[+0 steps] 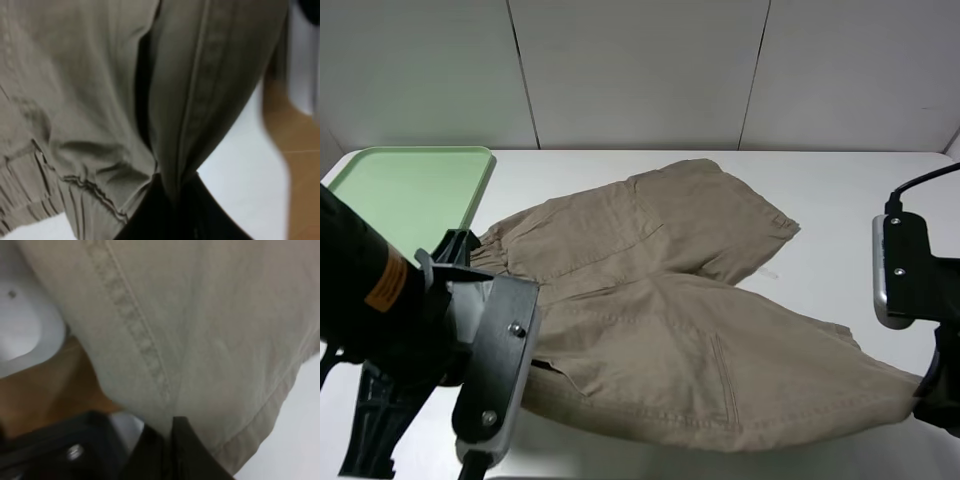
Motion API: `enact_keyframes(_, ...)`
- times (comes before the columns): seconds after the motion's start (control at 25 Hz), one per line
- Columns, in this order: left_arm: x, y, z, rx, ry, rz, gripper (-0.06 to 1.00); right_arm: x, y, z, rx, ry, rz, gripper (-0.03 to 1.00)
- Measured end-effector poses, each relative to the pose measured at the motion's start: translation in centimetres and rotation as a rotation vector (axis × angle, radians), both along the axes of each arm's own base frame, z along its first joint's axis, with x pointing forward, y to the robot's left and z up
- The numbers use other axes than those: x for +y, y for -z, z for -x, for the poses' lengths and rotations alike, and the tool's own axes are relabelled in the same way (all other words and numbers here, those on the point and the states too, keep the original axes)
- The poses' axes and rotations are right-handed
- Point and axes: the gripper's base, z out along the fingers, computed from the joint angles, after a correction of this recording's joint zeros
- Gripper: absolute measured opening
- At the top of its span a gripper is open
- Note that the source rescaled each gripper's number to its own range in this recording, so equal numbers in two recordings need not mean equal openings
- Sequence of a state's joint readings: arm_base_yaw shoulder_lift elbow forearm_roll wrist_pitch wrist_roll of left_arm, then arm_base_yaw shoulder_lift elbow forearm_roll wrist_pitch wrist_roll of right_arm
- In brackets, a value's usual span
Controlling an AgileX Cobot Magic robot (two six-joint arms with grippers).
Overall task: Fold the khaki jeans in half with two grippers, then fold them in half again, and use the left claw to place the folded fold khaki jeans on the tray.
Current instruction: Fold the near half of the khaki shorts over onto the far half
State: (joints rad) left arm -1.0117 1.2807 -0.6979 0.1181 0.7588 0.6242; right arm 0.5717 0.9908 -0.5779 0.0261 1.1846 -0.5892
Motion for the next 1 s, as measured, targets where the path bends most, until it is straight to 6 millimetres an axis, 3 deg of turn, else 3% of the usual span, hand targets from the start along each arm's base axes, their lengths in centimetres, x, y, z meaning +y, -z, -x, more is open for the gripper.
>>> enact_keyframes(0.2,-0.6,-0.1,1.5,0.084,-0.003,0.03,0.0,-0.4,-0.7,0.7,-0.019,0.086,-0.025,0.0)
enact_keyframes(0.48,-0.6,-0.1,1.5,0.087,-0.068,0.033,0.0,-1.7,-1.6,0.5,-0.145,0.095,0.042,0.0)
enact_keyframes(0.72,-0.6,-0.3,0.5,-0.01,-0.17,0.055,0.0,-1.6,-3.6,-1.8,-0.345,0.124,0.066,0.0)
enact_keyframes(1.0,-0.2,-0.5,-0.6,-0.114,-0.279,0.05,0.0,1.0,-4.0,-6.7,-0.375,0.086,0.119,0.0)
